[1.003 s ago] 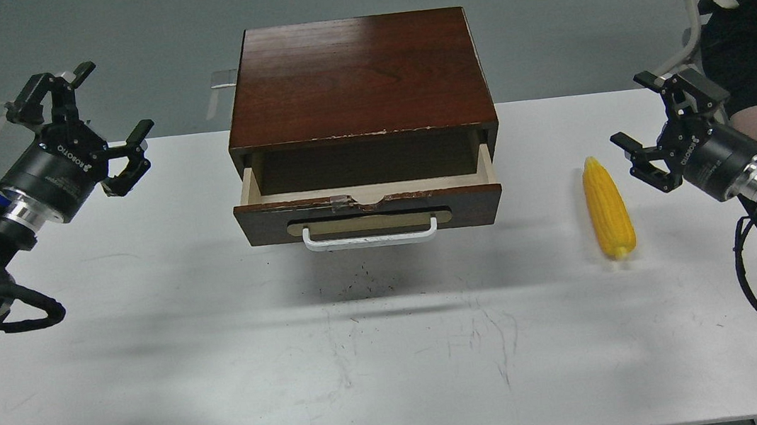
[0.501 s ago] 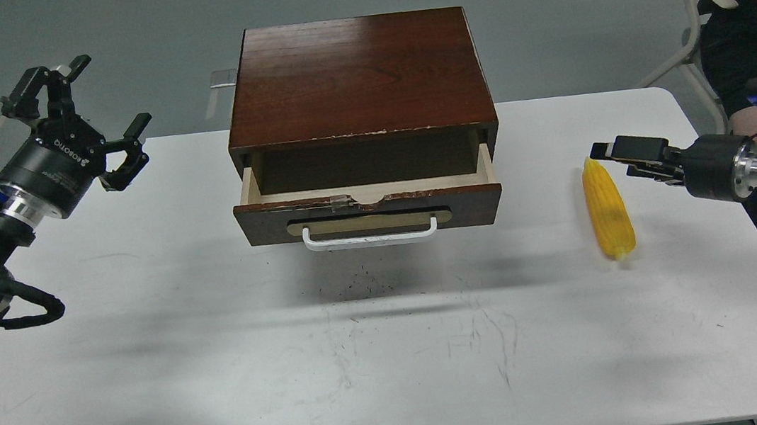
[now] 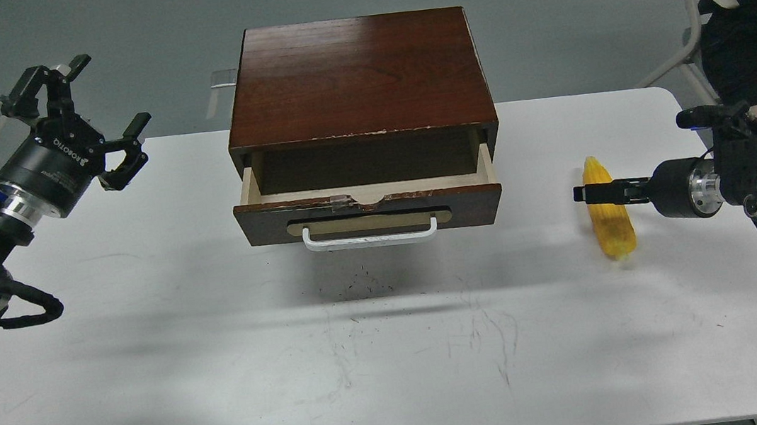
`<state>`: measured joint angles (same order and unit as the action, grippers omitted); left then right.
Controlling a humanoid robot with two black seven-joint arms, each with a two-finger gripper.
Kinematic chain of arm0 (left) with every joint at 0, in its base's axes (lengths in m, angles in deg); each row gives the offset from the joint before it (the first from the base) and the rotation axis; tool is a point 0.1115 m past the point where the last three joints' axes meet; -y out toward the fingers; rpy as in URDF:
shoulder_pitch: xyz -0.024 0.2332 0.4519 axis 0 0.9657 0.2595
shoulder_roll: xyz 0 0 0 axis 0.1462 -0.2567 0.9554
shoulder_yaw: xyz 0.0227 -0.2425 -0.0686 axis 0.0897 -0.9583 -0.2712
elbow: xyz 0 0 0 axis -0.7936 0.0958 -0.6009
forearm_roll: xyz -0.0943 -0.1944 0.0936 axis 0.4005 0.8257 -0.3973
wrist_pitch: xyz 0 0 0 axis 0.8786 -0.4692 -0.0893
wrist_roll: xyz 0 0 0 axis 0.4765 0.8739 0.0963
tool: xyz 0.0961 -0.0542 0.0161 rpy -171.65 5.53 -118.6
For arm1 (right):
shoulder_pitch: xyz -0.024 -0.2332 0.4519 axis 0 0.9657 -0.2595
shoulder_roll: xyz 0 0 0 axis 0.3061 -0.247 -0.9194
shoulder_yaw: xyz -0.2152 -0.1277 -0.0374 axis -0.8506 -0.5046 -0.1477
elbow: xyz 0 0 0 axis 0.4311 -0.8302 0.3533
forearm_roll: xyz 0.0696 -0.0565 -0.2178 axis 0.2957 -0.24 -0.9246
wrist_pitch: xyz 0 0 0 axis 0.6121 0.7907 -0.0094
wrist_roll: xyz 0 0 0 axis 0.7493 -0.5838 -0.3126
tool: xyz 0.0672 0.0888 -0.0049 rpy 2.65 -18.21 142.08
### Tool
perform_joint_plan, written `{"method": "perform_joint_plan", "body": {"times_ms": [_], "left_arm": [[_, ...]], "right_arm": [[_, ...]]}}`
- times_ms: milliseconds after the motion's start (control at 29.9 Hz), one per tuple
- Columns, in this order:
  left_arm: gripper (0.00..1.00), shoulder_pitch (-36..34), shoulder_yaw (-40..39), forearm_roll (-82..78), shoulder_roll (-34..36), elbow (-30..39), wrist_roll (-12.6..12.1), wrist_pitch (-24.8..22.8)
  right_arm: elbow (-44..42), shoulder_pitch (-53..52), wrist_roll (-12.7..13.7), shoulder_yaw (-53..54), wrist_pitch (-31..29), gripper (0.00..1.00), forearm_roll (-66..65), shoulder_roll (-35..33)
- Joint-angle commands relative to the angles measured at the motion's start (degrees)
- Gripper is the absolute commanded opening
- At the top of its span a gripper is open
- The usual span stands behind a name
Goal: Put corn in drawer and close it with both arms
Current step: 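Lower the right gripper onto the corn cob and grasp it, then lift the corn with the right gripper and carry it over the open drawer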
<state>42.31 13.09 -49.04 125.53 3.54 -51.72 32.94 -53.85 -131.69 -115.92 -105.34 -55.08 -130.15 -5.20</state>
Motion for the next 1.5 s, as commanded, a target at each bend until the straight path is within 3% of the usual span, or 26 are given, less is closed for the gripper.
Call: {"method": "perform_joint_plan", "body": {"times_ms": [0, 468, 602, 669, 735, 802, 836, 903, 1136, 1471], "left_arm": [[1.00, 0.0, 0.0, 0.0, 0.0, 0.1, 0.0, 0.0], [1.00, 0.1, 0.0, 0.0, -0.1, 0.1, -0.1, 0.0], [1.00, 0.1, 0.0, 0.0, 0.0, 0.1, -0.1, 0.0], [1.00, 0.1, 0.0, 0.0, 0.0, 0.0, -0.1, 0.0], [1.00, 0.1, 0.0, 0.0, 0.0, 0.0, -0.1, 0.0], [1.00, 0.1, 0.0, 0.0, 0.0, 0.0, -0.1, 0.0], [1.00, 0.1, 0.0, 0.0, 0.0, 0.0, -0.1, 0.0], [1.00, 0.1, 0.0, 0.0, 0.0, 0.1, -0.1, 0.0], [1.00, 0.1, 0.0, -0.1, 0.1, 0.1, -0.2, 0.0], [1.00, 0.0, 0.0, -0.1, 0.3, 0.1, -0.2, 0.0]], "right_arm": [[-0.7, 0.1, 0.0, -0.5, 0.0, 1.00, 0.0, 0.1], [-3.1, 1.2, 0.0, -2.2, 0.0, 0.99, -0.1, 2.3], [-3.6, 2.1, 0.0, -2.2, 0.1, 0.91, 0.0, 3.1], [-3.6, 2.2, 0.0, -2.3, 0.0, 0.75, 0.0, 3.1], [-3.6, 2.5, 0.0, -3.5, 0.0, 0.25, 0.0, 3.1], [-3.5, 2.4, 0.0, -4.2, 0.0, 0.11, 0.0, 3.1], [-3.5, 2.4, 0.0, -4.2, 0.0, 0.11, 0.0, 3.1], [-3.1, 2.4, 0.0, -4.3, 0.0, 0.00, 0.0, 2.8], [-0.7, 0.2, 0.0, -3.6, 0.3, 0.00, 0.4, 0.8], [12.3, -18.6, 0.0, 1.4, 0.3, 0.00, 0.5, -4.3]]}}
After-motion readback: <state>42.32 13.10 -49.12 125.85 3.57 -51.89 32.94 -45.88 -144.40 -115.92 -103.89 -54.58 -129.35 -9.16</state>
